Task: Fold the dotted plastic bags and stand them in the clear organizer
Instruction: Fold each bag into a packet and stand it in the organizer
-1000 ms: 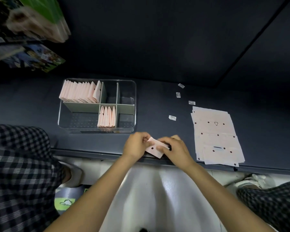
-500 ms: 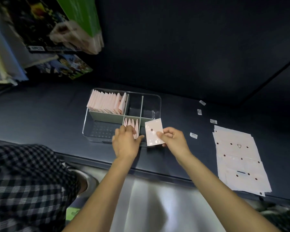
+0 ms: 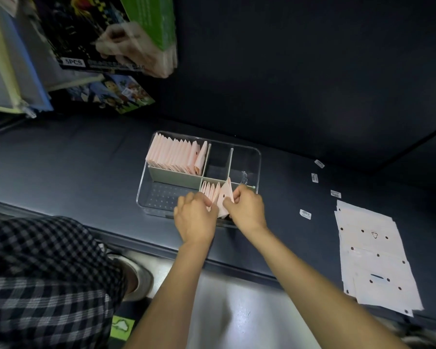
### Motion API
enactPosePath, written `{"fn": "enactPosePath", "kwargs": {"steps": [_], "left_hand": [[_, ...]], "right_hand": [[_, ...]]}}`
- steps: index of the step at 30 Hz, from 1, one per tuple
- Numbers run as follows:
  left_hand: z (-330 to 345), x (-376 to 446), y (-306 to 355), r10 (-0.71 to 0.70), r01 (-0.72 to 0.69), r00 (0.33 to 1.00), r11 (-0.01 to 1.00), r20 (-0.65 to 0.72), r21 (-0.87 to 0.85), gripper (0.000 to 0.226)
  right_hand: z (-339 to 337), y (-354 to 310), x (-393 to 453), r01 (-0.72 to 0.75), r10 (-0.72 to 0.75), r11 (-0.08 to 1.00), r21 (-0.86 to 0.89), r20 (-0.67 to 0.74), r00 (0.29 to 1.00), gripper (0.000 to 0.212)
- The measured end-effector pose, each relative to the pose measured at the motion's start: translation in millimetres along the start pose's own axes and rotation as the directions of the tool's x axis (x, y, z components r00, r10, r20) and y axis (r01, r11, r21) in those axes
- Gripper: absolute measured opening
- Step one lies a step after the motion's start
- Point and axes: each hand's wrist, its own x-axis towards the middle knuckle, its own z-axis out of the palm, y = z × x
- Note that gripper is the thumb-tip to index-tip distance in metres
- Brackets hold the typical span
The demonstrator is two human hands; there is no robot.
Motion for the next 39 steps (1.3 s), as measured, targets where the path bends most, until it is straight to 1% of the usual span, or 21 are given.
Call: {"fn": "enactPosePath", "kwargs": {"steps": [1,3,6,7,10,11,13,16,18,22,24,25,27,29,30,32,34,35,37,39], "left_hand": [[0,-1,0,0.006,-0.006,1.0,1.0,0.001,-0.009,0.011],[1,-2,0,0.016,-0.016,1.0,0.999,-0.002,-0.035,0.01],[2,-3,-2,0.034,-0.034,0.999,0.998,-0.01,-0.043,0.008],[2,-3,-3,0.036,-0.037,0.999,0.999,-0.011,-0.038,0.01],[2,-3,-4,0.038,-0.038,0.999,0.999,-0.003,-0.037,0.014],[2,-3,-4,0.035,-0.035,0.999,0.998,0.002,-0.046,0.013],[1,-3,-4,0.031,-0.031,1.0,0.996,0.001,-0.079,0.013],[1,-5,-6,0.033,-0.034,0.999,0.991,-0.009,-0.126,0.012],[2,-5,-9,0.046,-0.047,0.999,0.989,-0.014,-0.139,0.011],[3,-8,-12,0.085,-0.086,0.996,0.987,-0.018,-0.136,0.015],[3,-10,-13,0.101,-0.102,0.995,0.987,-0.013,-0.123,0.019],[2,-10,-13,0.105,-0.106,0.994,0.988,-0.007,-0.115,0.02],[1,-11,-11,0.103,-0.103,0.995,0.989,0.0,-0.103,0.022],[0,-14,-5,0.111,-0.114,0.993,0.987,-0.031,-0.109,0.02],[0,-17,-1,0.137,-0.142,0.989,0.984,-0.052,-0.11,0.018],[2,-30,11,0.246,-0.25,0.968,0.962,-0.054,-0.107,0.014],[9,-48,23,0.382,-0.378,0.924,0.918,0.01,-0.124,0.013],[14,-57,27,0.441,-0.431,0.896,0.892,0.057,-0.136,0.013],[25,-74,31,0.515,-0.495,0.838,0.856,0.179,-0.148,0.015],[39,-89,30,0.536,-0.531,0.776,0.84,0.333,-0.113,0.023]], "right_hand": [[3,-3,1,0.022,-0.023,0.997,-0.075,-0.01,1.0,0.007],[10,-9,5,0.07,-0.072,0.979,-0.191,-0.004,0.997,0.012],[15,-12,10,0.092,-0.082,0.961,-0.261,0.049,0.995,0.018],[15,-10,11,0.078,-0.065,0.965,-0.248,0.06,0.996,0.022],[13,-1,9,0.007,0.002,0.991,-0.132,0.068,0.998,0.042],[13,2,8,-0.007,0.013,0.995,-0.097,0.068,0.998,0.044],[12,6,7,-0.022,0.027,0.997,-0.068,0.072,0.997,0.04],[13,8,8,-0.04,0.046,0.995,-0.092,0.06,0.997,0.036],[14,8,10,-0.053,0.061,0.992,-0.118,0.06,0.996,0.041],[14,6,15,-0.1,0.122,0.985,-0.14,0.154,0.98,0.052],[11,6,13,-0.083,0.101,0.991,-0.105,0.18,0.978,0.053],[7,7,11,-0.06,0.071,0.995,-0.074,0.162,0.984,0.052],[-4,14,2,-0.001,0.002,1.0,-0.024,0.073,0.997,0.05],[-22,33,-8,0.051,-0.052,0.998,-0.038,-0.034,0.998,0.046],[-34,48,-13,0.062,-0.066,0.996,-0.063,-0.075,0.995,0.041],[-61,86,-23,0.038,-0.052,0.993,-0.116,-0.125,0.991,0.029],[-91,130,-33,-0.03,0.008,0.989,-0.142,-0.154,0.988,0.018],[-105,153,-39,-0.079,0.055,0.986,-0.148,-0.162,0.985,0.018],[-129,195,-53,-0.211,0.179,0.962,-0.175,-0.183,0.967,0.033],[-147,230,-71,-0.342,0.298,0.923,-0.175,-0.233,0.926,0.049]]}}
